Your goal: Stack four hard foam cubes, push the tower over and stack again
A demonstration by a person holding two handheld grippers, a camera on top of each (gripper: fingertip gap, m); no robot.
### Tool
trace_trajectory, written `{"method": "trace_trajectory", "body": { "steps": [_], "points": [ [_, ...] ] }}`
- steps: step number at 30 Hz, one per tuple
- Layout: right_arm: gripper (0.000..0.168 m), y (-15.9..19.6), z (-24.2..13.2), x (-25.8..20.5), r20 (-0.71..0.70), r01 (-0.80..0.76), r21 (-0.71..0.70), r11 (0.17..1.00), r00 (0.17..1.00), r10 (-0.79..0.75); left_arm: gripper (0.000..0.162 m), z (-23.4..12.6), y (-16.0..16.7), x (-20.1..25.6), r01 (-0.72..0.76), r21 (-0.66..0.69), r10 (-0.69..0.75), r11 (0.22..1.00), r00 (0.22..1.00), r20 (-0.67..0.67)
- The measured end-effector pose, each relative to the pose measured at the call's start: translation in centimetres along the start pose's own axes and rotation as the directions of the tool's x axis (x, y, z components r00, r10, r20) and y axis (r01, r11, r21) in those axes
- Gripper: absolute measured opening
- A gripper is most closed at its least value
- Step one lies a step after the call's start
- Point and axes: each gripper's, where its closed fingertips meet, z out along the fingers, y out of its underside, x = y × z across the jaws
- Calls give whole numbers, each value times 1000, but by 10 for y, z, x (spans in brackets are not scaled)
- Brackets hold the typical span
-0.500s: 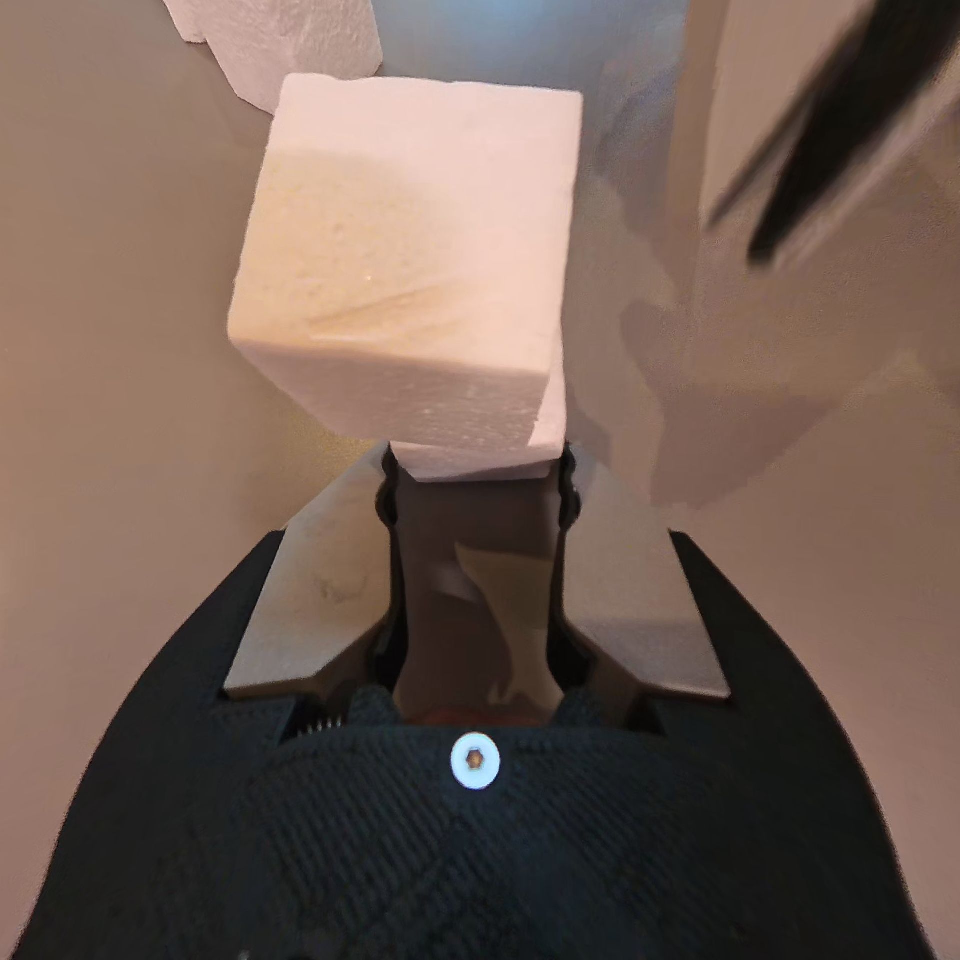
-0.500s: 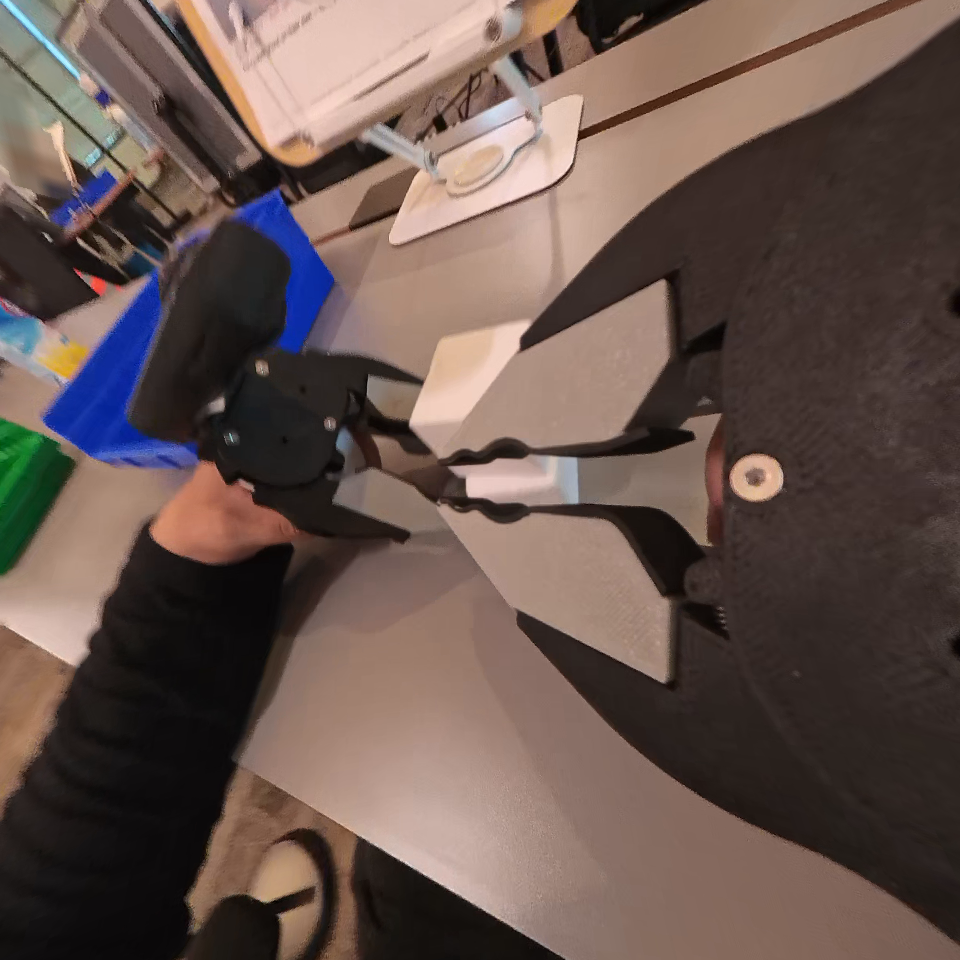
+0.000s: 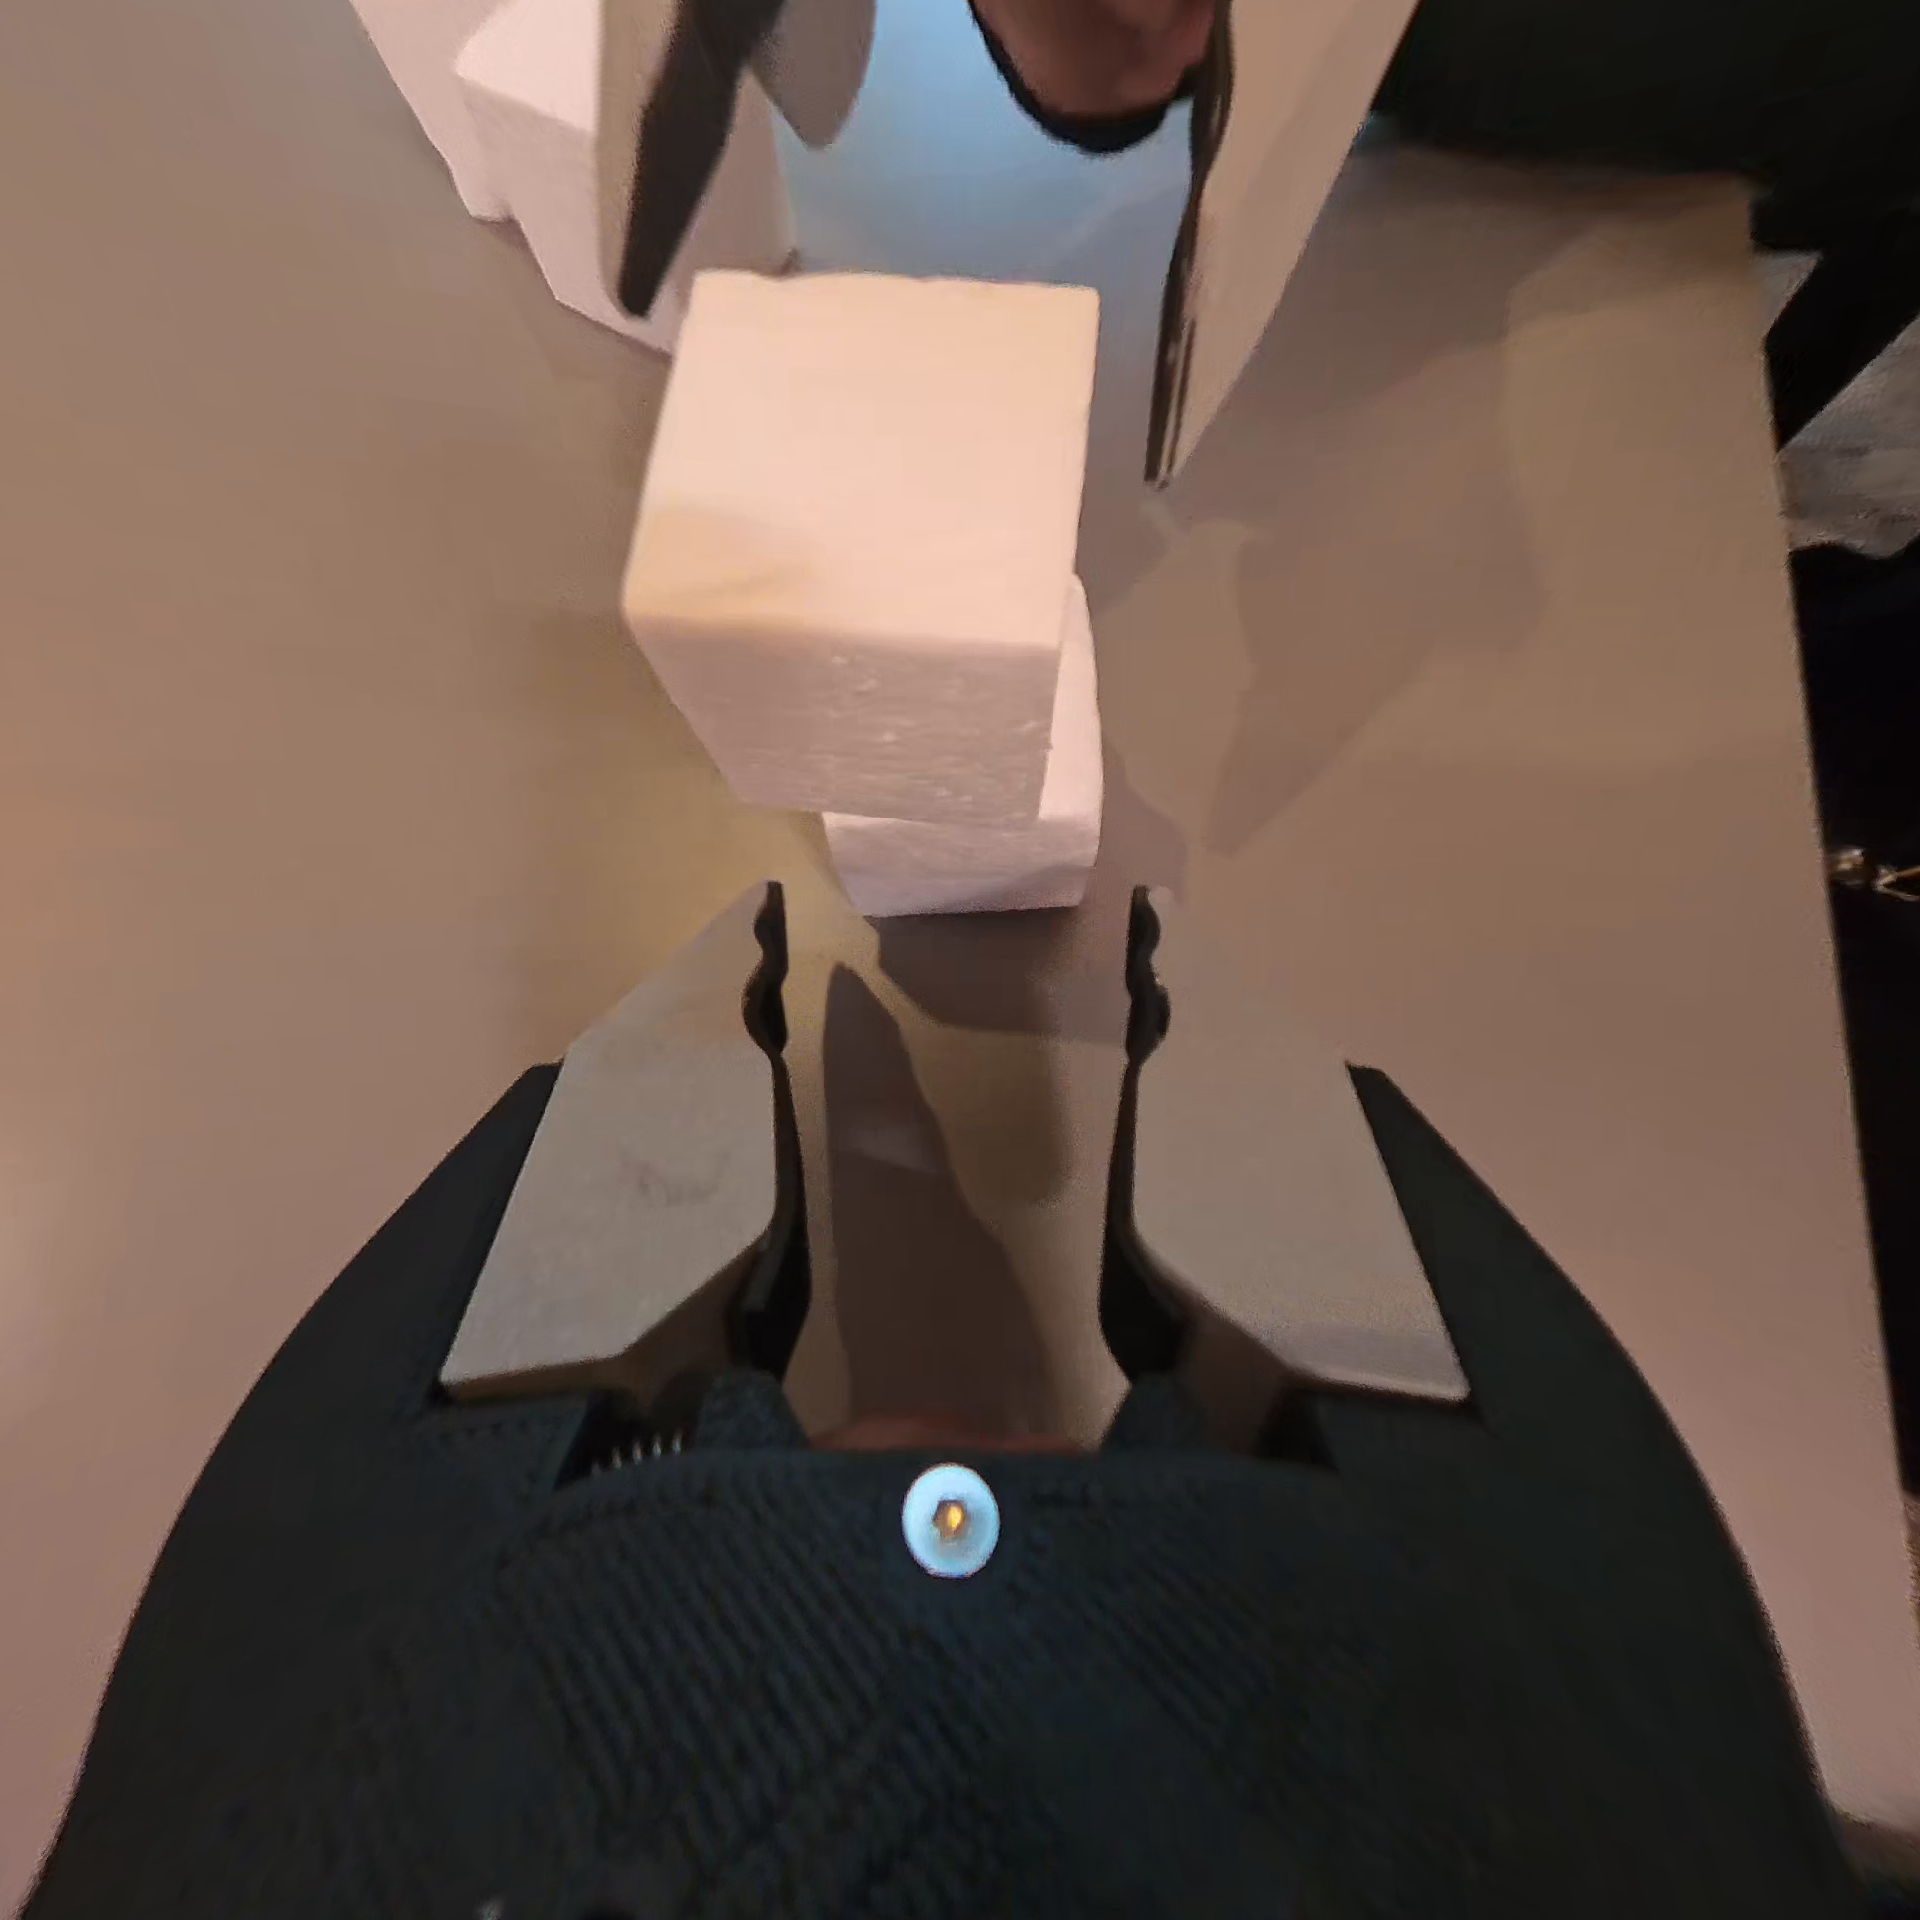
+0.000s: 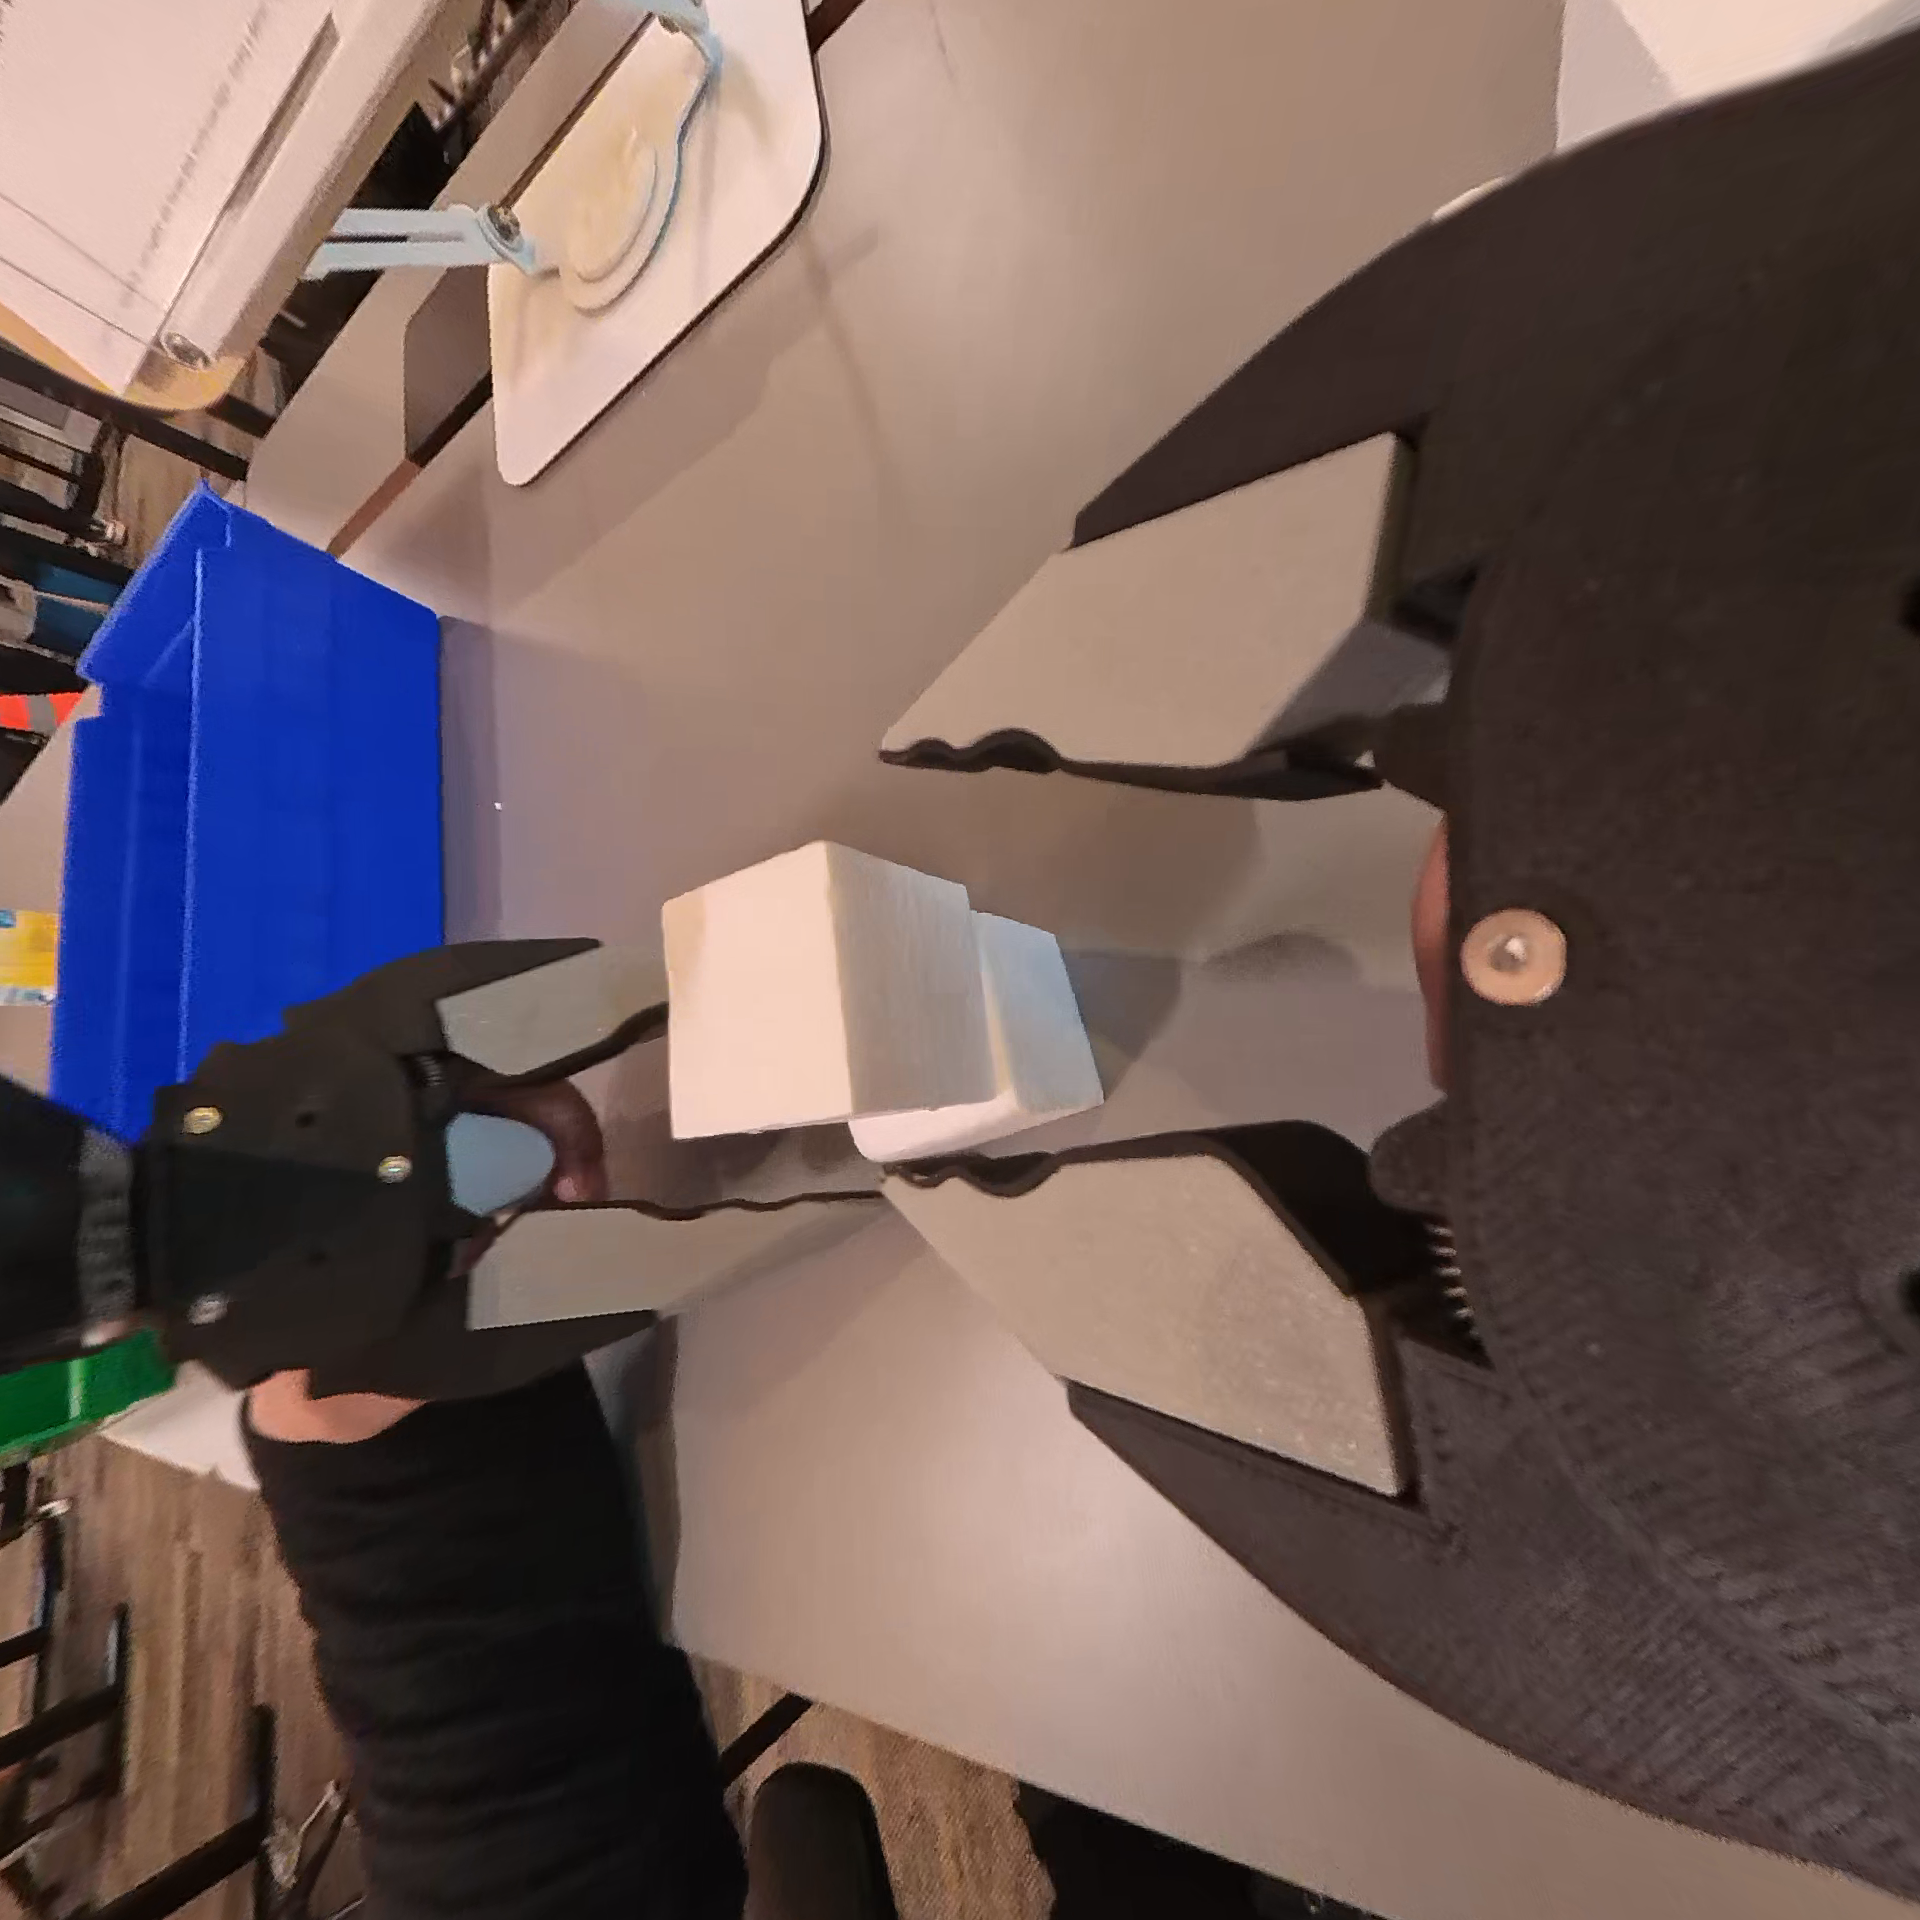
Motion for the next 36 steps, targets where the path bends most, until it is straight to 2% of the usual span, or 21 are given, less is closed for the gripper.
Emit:
{"method": "trace_trajectory", "body": {
  "steps": [3, 7, 10, 11, 14, 28, 36],
  "points": [
    [72, -1, 2, -1, -6, 12, 4, 1000, 1000, -12, 64, -8, -4, -4, 12, 37, -12, 999, 1000, 11],
    [75, -6, 7, 4, 3, -25, 47, 999, 1000, 25, 64, -9, 4, -5, 18, 7, -18, 1000, 1000, 14],
    [75, -4, 15, 1, 69, -76, 54, 996, 995, 73, 64, -7, 6, -3, 18, -6, -18, 1000, 1000, 4],
    [74, -2, 17, -1, 85, -84, 50, 995, 993, 79, 64, -6, 7, -3, 17, -12, -17, 1000, 1000, 0],
    [54, 0, 19, -8, 130, -62, 46, 997, 990, 56, 64, -2, 10, -1, 17, -31, -17, 999, 1000, -8],
    [53, -11, 8, -24, 268, 13, 140, 990, 962, -51, 64, 2, 16, -1, 9, -68, -9, 998, 1000, -9],
    [53, -6, 12, -19, 284, -3, 126, 992, 958, -33, 64, 11, 23, 2, 2, -111, -4, 994, 1000, -19]
  ]
}}
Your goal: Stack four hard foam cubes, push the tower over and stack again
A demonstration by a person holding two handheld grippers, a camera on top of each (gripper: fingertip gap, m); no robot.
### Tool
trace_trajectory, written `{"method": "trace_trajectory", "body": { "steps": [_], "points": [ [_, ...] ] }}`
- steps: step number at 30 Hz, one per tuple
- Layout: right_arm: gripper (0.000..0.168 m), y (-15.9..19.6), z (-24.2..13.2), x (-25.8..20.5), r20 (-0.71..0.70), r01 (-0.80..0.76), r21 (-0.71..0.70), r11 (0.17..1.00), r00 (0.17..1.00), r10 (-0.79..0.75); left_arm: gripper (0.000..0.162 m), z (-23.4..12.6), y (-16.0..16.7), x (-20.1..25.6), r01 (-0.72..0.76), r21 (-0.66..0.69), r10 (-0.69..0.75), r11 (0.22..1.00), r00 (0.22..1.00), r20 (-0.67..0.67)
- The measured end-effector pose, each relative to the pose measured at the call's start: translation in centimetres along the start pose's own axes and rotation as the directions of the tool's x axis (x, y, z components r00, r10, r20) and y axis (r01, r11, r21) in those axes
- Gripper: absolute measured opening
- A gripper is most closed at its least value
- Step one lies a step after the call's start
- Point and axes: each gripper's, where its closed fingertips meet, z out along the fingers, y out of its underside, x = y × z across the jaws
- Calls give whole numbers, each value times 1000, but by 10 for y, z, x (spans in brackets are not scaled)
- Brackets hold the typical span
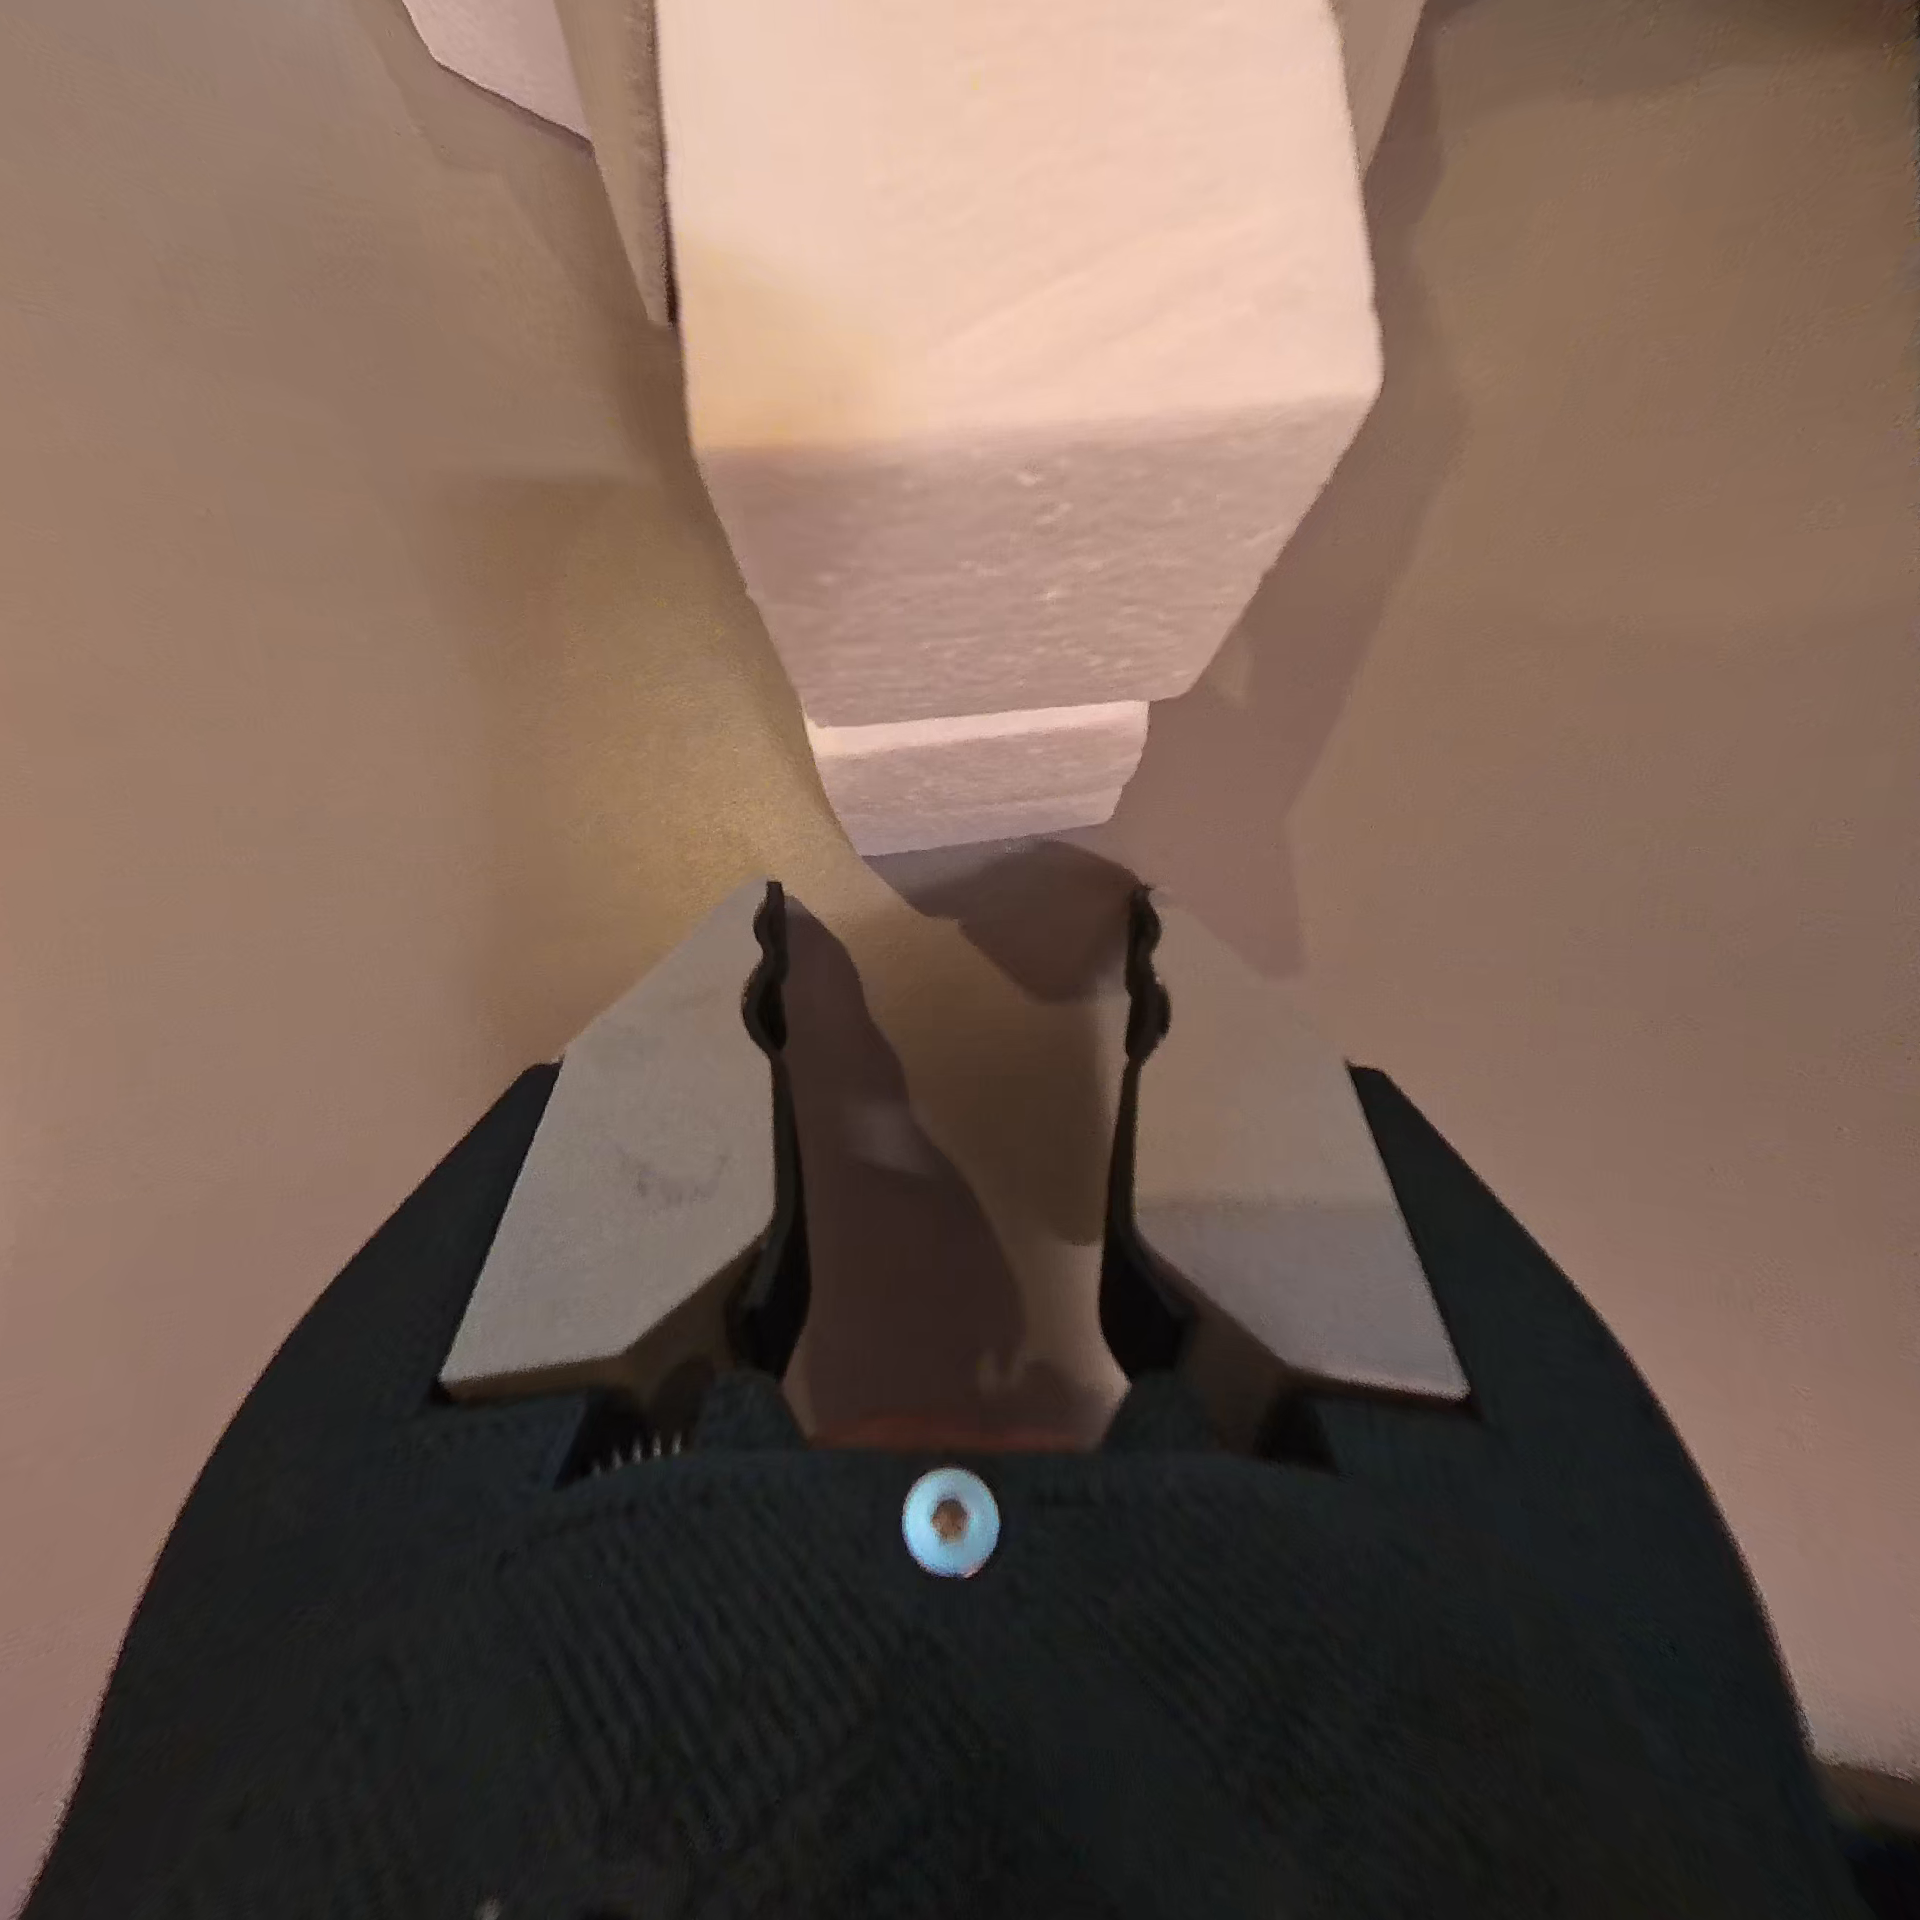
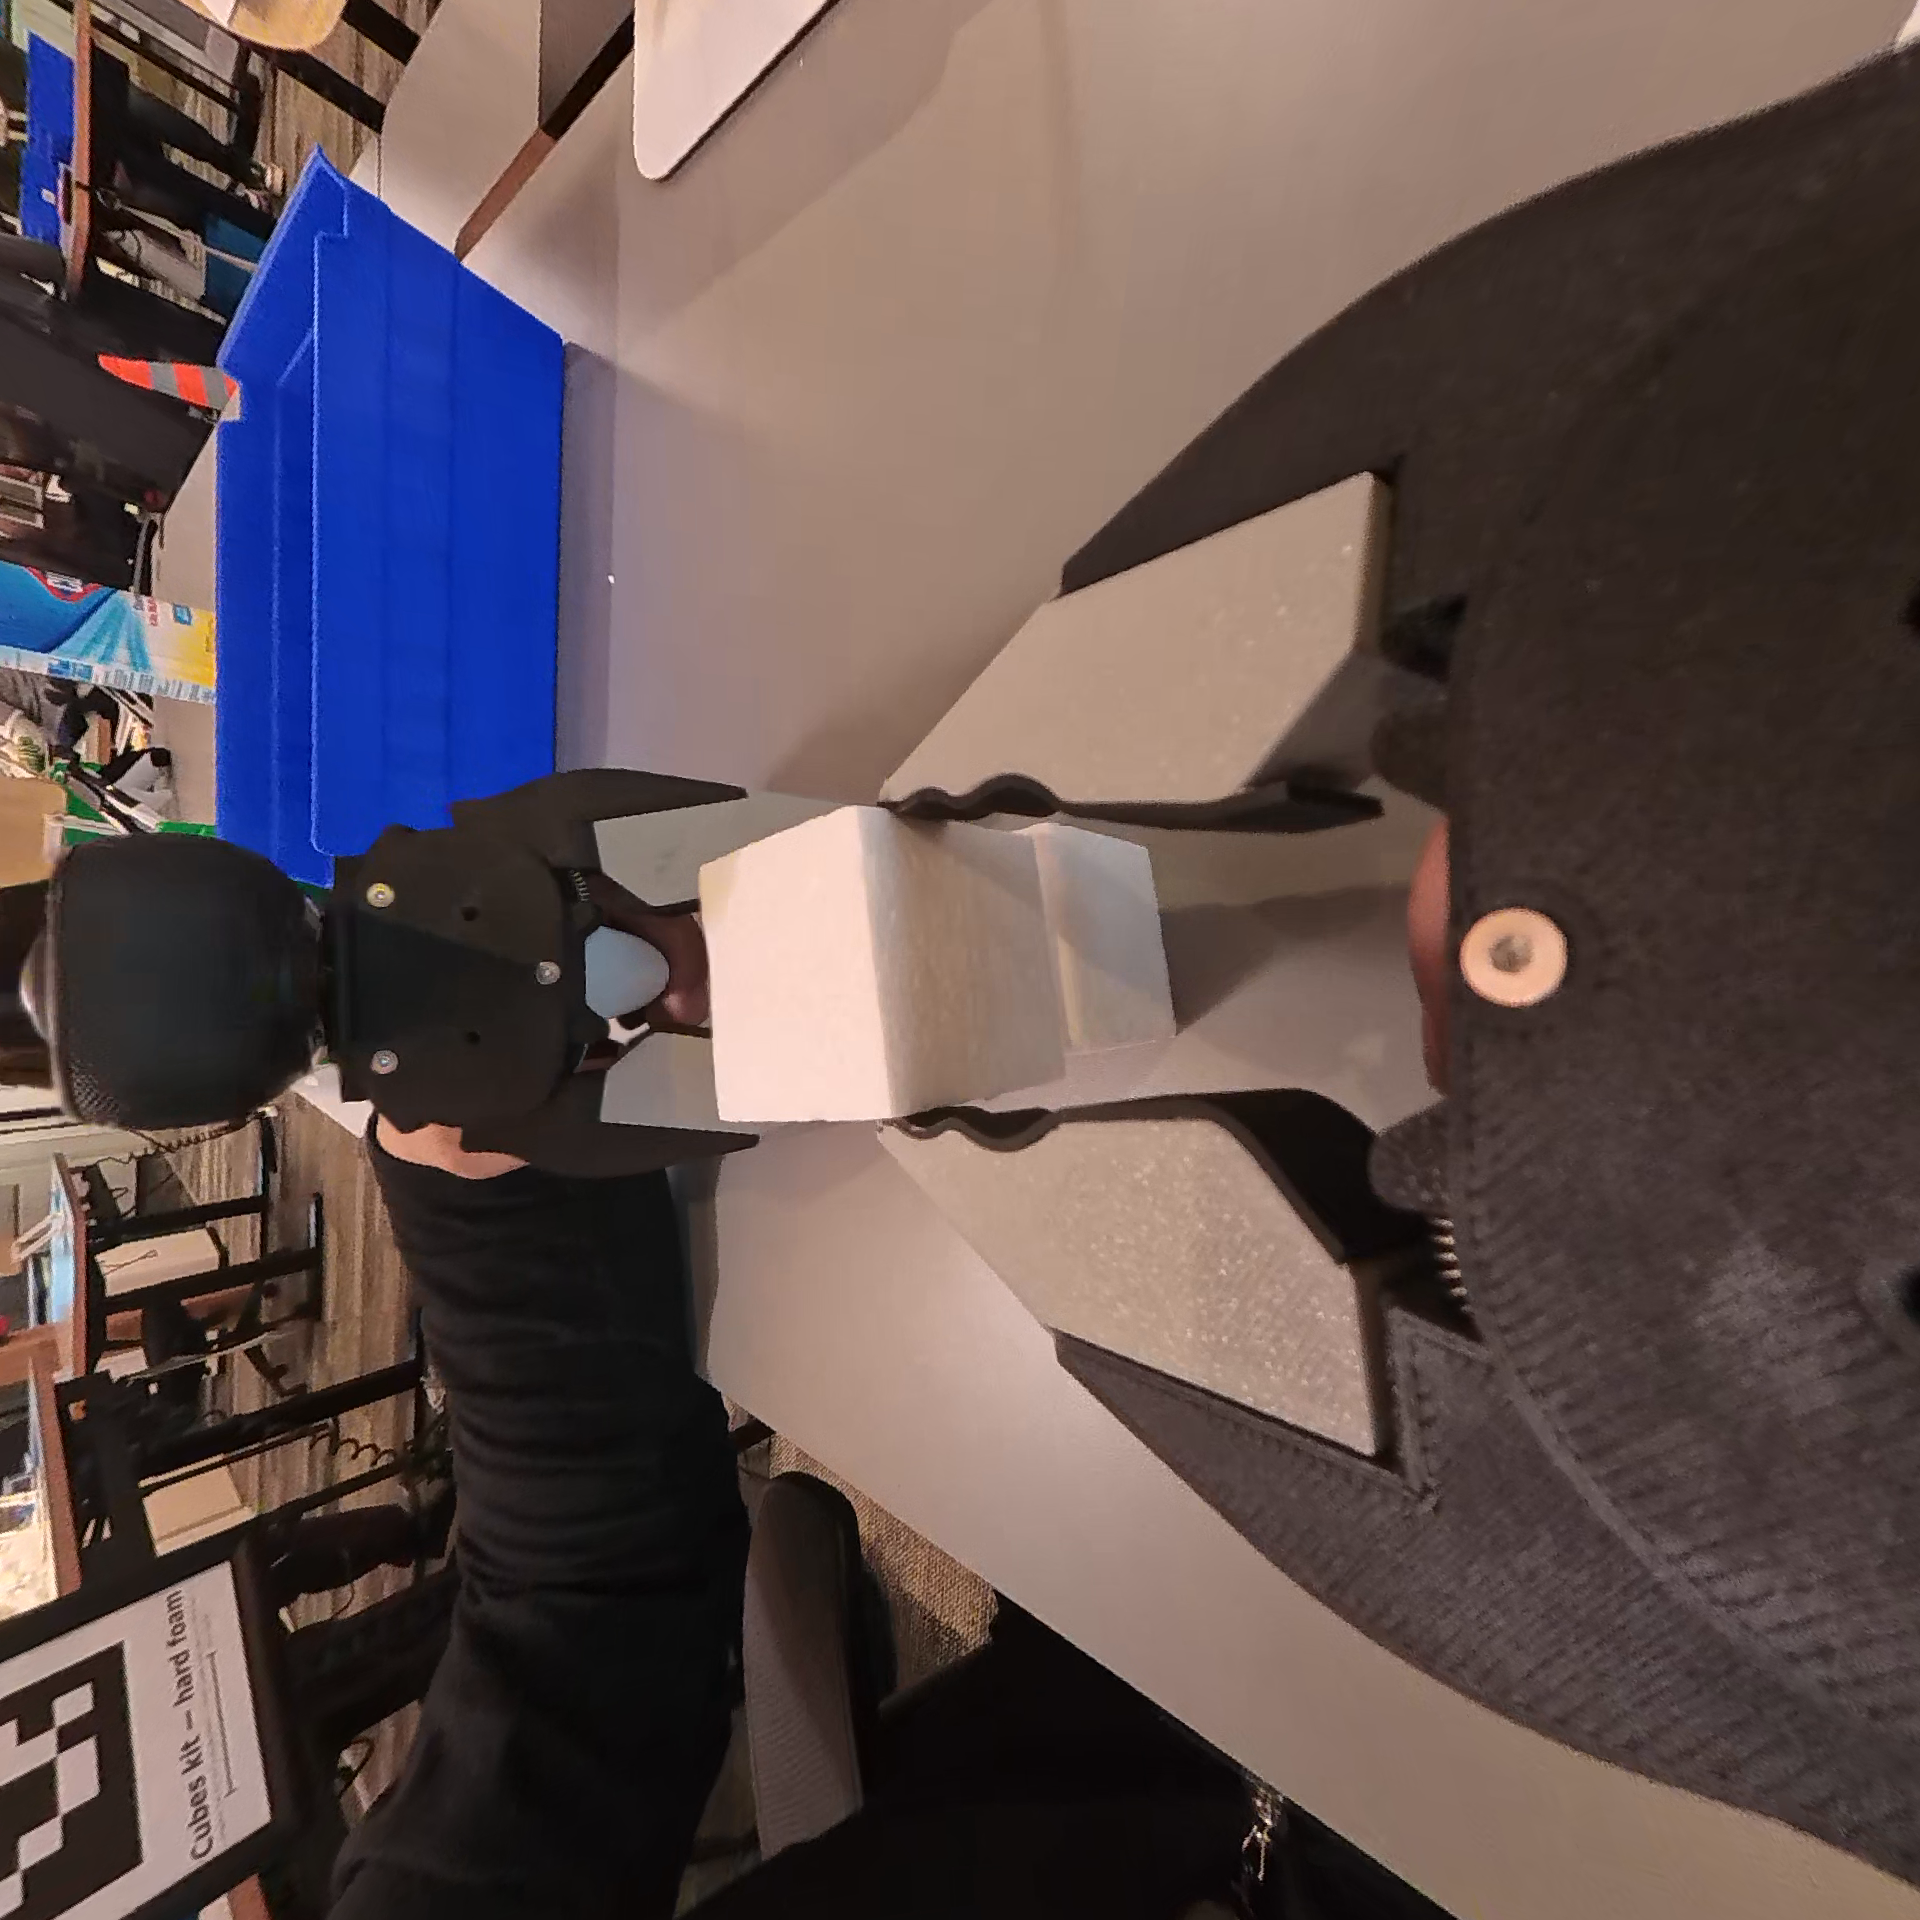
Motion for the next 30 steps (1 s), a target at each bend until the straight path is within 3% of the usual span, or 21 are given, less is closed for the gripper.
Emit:
{"method": "trace_trajectory", "body": {
  "steps": [30],
  "points": [
    [60, 11, 1, 10, -19, -61, -20, 998, 998, 60, 59, 0, -3, -38, 96, 31, -99, 995, 981, 166]
  ]
}}
